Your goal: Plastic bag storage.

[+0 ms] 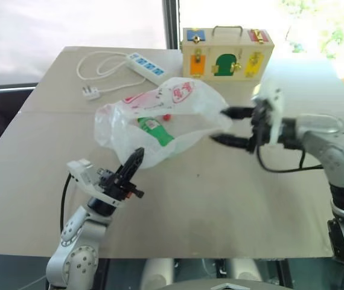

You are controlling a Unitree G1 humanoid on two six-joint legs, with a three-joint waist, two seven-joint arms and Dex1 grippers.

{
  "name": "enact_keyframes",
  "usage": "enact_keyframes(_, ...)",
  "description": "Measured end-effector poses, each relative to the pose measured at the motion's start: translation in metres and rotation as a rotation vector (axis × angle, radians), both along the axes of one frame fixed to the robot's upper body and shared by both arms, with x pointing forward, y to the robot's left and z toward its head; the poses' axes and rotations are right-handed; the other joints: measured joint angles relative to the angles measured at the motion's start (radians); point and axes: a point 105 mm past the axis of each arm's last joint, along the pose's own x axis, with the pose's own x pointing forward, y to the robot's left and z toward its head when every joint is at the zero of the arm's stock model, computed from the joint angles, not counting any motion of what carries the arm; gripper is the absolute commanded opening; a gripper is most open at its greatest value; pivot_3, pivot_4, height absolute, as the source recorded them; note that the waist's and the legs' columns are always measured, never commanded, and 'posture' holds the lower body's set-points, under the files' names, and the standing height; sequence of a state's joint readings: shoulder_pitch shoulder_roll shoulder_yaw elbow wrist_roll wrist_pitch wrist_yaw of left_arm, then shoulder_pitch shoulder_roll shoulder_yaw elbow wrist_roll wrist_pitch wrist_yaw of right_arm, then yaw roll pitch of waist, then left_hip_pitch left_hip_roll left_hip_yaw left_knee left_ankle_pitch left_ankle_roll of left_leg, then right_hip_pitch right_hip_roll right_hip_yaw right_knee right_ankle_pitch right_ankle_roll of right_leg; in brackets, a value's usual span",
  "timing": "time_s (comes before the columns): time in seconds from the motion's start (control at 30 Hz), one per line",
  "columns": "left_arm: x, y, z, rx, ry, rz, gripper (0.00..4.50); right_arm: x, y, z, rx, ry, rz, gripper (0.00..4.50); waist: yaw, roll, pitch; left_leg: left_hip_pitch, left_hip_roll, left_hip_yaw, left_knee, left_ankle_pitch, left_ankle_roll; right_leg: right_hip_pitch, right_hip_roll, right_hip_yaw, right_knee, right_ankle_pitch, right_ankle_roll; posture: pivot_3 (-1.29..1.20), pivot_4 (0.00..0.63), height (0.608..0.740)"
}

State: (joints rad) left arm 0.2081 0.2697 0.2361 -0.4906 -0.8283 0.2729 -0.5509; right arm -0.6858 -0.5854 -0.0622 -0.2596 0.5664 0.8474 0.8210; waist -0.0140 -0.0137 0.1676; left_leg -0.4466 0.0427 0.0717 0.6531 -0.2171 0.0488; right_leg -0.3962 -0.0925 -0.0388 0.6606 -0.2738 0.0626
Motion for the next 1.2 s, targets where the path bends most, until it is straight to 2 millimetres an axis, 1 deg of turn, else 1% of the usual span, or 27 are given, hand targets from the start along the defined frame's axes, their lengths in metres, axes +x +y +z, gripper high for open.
enact_keyframes(0.03, 0.001, 0.000, 0.000, -0.001, 0.001, 0.000, 0.00, 0.009, -0.005, -0.003, -0.016, -0.014, -0.058, 4.45, 0.000, 0.000, 0.000, 0.000, 0.000, 0.000, 0.000, 0.000, 0.000, 0.000, 0.000, 0.001, 0.000, 0.000, 0.000, 0.00, 0.150, 0.731)
enact_keyframes(0.07, 0.001, 0.000, 0.000, -0.001, -0.002, -0.002, 0.00, 0.020, -0.008, -0.012, -0.059, -0.016, -0.123, 4.45, 0.000, 0.000, 0.000, 0.000, -0.001, 0.000, 0.000, 0.000, 0.000, 0.000, 0.000, 0.001, 0.000, 0.000, 0.000, 0.00, 0.150, 0.731)
enact_keyframes(0.13, 0.001, 0.000, 0.001, -0.001, -0.004, -0.004, 0.00, 0.026, -0.008, -0.023, -0.104, -0.009, -0.152, 4.45, 0.000, 0.000, 0.000, -0.001, -0.001, 0.000, 0.000, 0.000, 0.000, -0.001, 0.000, 0.001, 0.000, 0.000, 0.000, 0.00, 0.150, 0.731)
enact_keyframes(0.17, 0.002, -0.001, 0.001, -0.001, -0.005, -0.005, 0.00, 0.028, -0.004, -0.030, -0.129, -0.009, -0.155, 4.45, 0.000, 0.000, 0.000, -0.001, -0.001, 0.000, 0.000, 0.000, 0.000, -0.001, 0.000, 0.001, 0.001, 0.000, 0.000, 0.00, 0.150, 0.731)
enact_keyframes(0.2, 0.002, -0.001, 0.002, -0.001, -0.010, -0.008, 0.00, 0.028, 0.009, -0.042, -0.129, 0.014, -0.125, 4.45, 0.000, 0.000, 0.000, -0.001, 0.000, 0.000, 0.000, 0.001, -0.002, -0.001, 0.001, 0.001, 0.001, 0.000, 0.000, 0.00, 0.150, 0.731)
enact_keyframes(0.3, 0.003, -0.002, 0.004, -0.001, -0.017, -0.011, 0.00, 0.027, 0.023, -0.054, -0.136, 0.030, -0.095, 4.45, 0.002, 0.000, 0.000, -0.001, 0.000, 0.000, 0.000, 0.001, -0.002, -0.001, 0.001, 0.001, 0.001, 0.000, 0.000, 0.00, 0.150, 0.731)
enact_keyframes(0.43, 0.003, -0.001, 0.003, 0.000, -0.016, -0.010, 0.00, 0.035, 0.024, -0.061, -0.127, 0.048, -0.132, 4.45, 0.006, 0.000, 0.000, -0.001, 0.000, 0.000, 0.001, 0.001, -0.001, 0.000, 0.000, 0.001, 0.001, 0.000, 0.000, 0.00, 0.150, 0.731)
enact_keyframes(0.53, 0.003, -0.001, 0.003, 0.000, -0.015, -0.010, 0.00, 0.037, 0.025, -0.061, -0.105, 0.058, -0.145, 3.70, 0.004, 0.000, 0.000, -0.001, -0.001, 0.000, 0.001, 0.001, -0.001, -0.001, 0.001, 0.001, 0.001, 0.000, 0.000, 0.00, 0.150, 0.731)
enact_keyframes(0.57, 0.003, -0.002, 0.003, 0.000, -0.015, -0.010, 0.00, 0.038, 0.024, -0.060, -0.100, 0.059, -0.151, 3.28, 0.004, 0.000, 0.000, -0.001, -0.001, 0.000, 0.001, 0.001, -0.001, -0.001, 0.001, 0.001, 0.001, 0.000, 0.000, 0.00, 0.150, 0.731)
enact_keyframes(0.6, 0.003, -0.002, 0.003, 0.001, -0.015, -0.010, 0.00, 0.039, 0.021, -0.059, -0.091, 0.058, -0.165, 2.74, 0.004, 0.000, 0.000, -0.001, -0.001, 0.000, 0.001, 0.001, -0.001, -0.001, 0.001, 0.001, 0.001, 0.000, 0.000, 0.00, 0.150, 0.731)
enact_keyframes(0.63, 0.003, -0.001, 0.003, 0.001, -0.015, -0.010, 0.00, 0.041, 0.019, -0.057, -0.084, 0.055, -0.177, 2.29, 0.004, 0.000, 0.000, -0.001, -0.001, 0.000, 0.001, 0.001, -0.001, -0.001, 0.001, 0.001, 0.001, 0.000, 0.000, 0.00, 0.150, 0.731)
enact_keyframes(0.67, 0.003, -0.001, 0.003, 0.001, -0.015, -0.009, 0.00, 0.043, 0.016, -0.054, -0.076, 0.051, -0.189, 1.71, 0.004, 0.000, 0.000, -0.001, -0.001, 0.000, 0.001, 0.001, -0.001, -0.001, 0.001, 0.001, 0.001, 0.000, 0.000, 0.00, 0.150, 0.731)
enact_keyframes(0.7, 0.003, -0.001, 0.003, 0.001, -0.015, -0.009, 0.00, 0.044, 0.014, -0.052, -0.059, 0.051, -0.197, 1.29, 0.004, 0.000, 0.000, -0.001, -0.001, 0.000, 0.001, 0.001, -0.001, -0.001, 0.001, 0.001, 0.001, 0.000, 0.000, 0.00, 0.150, 0.731)
enact_keyframes(0.77, 0.003, -0.001, 0.003, 0.002, -0.015, -0.009, 0.00, 0.044, 0.013, -0.049, -0.015, 0.069, -0.195, 0.22, 0.004, 0.000, 0.000, -0.001, -0.001, 0.000, 0.001, 0.001, -0.001, -0.001, 0.001, 0.001, 0.001, 0.000, 0.000, 0.00, 0.150, 0.731)
enact_keyframes(0.8, 0.004, -0.001, 0.003, 0.003, -0.016, -0.009, 0.00, 0.043, 0.013, -0.048, -0.003, 0.077, -0.191, 0.10, 0.004, 0.000, 0.000, -0.001, -0.001, 0.000, 0.001, 0.001, -0.001, -0.001, 0.001, 0.001, 0.001, 0.000, 0.000, 0.00, 0.150, 0.731)
enact_keyframes(0.87, 0.007, -0.001, 0.005, 0.021, -0.024, -0.009, 0.00, 0.041, 0.011, -0.043, 0.058, 0.110, -0.173, 0.10, 0.006, 0.000, 0.000, -0.001, -0.001, 0.000, 0.001, 0.001, -0.001, -0.001, 0.001, 0.001, 0.001, 0.000, 0.000, 0.00, 0.150, 0.731)
enact_keyframes(0.9, 0.010, -0.001, 0.006, 0.048, -0.026, -0.007, 0.00, 0.040, 0.009, -0.039, 0.092, 0.124, -0.164, 0.10, 0.007, 0.000, 0.000, -0.001, -0.001, 0.000, 0.001, 0.001, -0.001, 0.000, 0.001, 0.000, 0.002, 0.000, 0.000, 0.00, 0.150, 0.731)
enact_keyframes(0.93, 0.015, -0.002, 0.010, 0.110, -0.032, -0.016, 0.00, 0.040, 0.007, -0.031, 0.166, 0.159, -0.151, 0.10, 0.008, -0.001, 0.001, -0.001, -0.001, -0.001, 0.001, 0.001, -0.001, 0.000, 0.001, 0.000, 0.003, 0.000, 0.000, 0.00, 0.150, 0.731)
enact_keyframes(0.97, 0.022, -0.004, 0.021, 0.180, -0.062, -0.032, 0.00, 0.041, 0.005, -0.016, 0.252, 0.174, -0.132, 0.10, 0.008, -0.001, 0.002, -0.002, -0.001, -0.001, 0.001, 0.001, -0.002, -0.001, 0.002, -0.001, 0.003, 0.001, -0.001, 0.00, 0.150, 0.731)
enact_keyframes(1.0, 0.029, -0.007, 0.037, 0.215, -0.108, -0.042, 0.00, 0.041, 0.003, 0.001, 0.324, 0.175, -0.110, 0.10, 0.009, 0.000, 0.002, -0.001, -0.001, -0.001, 0.002, 0.002, -0.002, -0.001, 0.002, -0.001, 0.003, 0.001, -0.001, 0.00, 0.150, 0.731)
enact_keyframes(1.03, 0.039, -0.013, 0.061, 0.242, -0.175, -0.060, 0.00, 0.040, 0.001, 0.029, 0.420, 0.159, -0.071, 0.10, 0.010, 0.000, 0.002, -0.001, 0.000, -0.001, 0.002, 0.002, -0.002, -0.001, 0.003, -0.001, 0.003, 0.002, -0.001, 0.00, 0.150, 0.731)
enact_keyframes(1.07, 0.043, -0.017, 0.076, 0.252, -0.214, -0.069, 0.00, 0.039, -0.002, 0.043, 0.462, 0.143, -0.052, 0.10, 0.012, 0.000, 0.003, -0.002, 0.000, -0.002, 0.003, 0.002, -0.002, 0.000, 0.003, -0.001, 0.003, 0.002, -0.001, 0.00, 0.150, 0.731)
enact_keyframes(1.1, 0.050, -0.026, 0.109, 0.256, -0.299, -0.094, 0.00, 0.035, -0.006, 0.070, 0.543, 0.118, 0.001, 0.10, 0.016, -0.001, 0.003, -0.002, 0.000, -0.002, 0.004, 0.002, -0.002, 0.000, 0.004, -0.002, 0.003, 0.002, -0.001, 0.00, 0.150, 0.731)
enact_keyframes(1.13, 0.053, -0.031, 0.134, 0.257, -0.366, -0.109, 0.00, 0.032, -0.008, 0.086, 0.587, 0.104, 0.040, 0.10, 0.018, -0.002, 0.003, -0.002, 0.000, -0.002, 0.004, 0.002, -0.003, 0.000, 0.004, -0.002, 0.002, 0.002, -0.001, 0.00, 0.150, 0.731)
enact_keyframes(1.2, 0.054, -0.037, 0.174, 0.252, -0.459, -0.127, 0.00, 0.026, -0.013, 0.105, 0.639, 0.103, 0.108, 0.10, 0.019, -0.002, 0.003, -0.002, 0.000, -0.001, 0.003, 0.004, -0.006, 0.001, 0.004, -0.001, 0.000, 0.002, -0.001, 0.00, 0.150, 0.731)
